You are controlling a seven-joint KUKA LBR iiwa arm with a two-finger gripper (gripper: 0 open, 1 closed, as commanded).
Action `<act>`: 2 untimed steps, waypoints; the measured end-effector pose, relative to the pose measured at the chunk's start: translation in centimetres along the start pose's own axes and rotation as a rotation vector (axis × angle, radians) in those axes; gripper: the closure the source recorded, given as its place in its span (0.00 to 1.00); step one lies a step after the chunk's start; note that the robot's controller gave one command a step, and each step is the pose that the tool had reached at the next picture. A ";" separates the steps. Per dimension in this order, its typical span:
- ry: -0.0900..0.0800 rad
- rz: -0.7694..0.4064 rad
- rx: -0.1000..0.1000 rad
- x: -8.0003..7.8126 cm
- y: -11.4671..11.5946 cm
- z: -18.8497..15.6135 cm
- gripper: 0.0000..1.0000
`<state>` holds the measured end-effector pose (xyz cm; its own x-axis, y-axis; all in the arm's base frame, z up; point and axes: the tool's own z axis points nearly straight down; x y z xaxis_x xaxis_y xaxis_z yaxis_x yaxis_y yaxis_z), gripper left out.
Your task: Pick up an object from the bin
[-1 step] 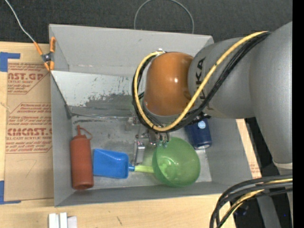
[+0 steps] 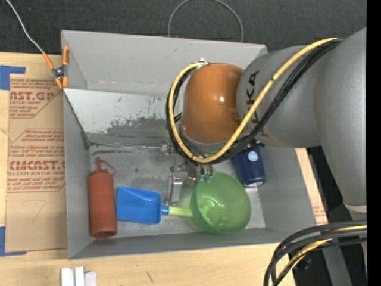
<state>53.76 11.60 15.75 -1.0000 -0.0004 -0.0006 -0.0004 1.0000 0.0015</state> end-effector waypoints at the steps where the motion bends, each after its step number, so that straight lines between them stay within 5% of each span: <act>1: 0.003 -0.091 0.000 4.4 -3.1 7.1 0.00; 2: 0.000 -0.104 -0.002 5.7 -1.2 8.5 1.00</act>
Offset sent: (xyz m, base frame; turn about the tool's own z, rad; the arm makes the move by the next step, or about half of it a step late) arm -0.0568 -0.0128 -0.0842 -0.1025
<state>48.05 10.44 7.29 -0.9946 -0.1039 -0.0006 -0.1039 0.9946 0.0030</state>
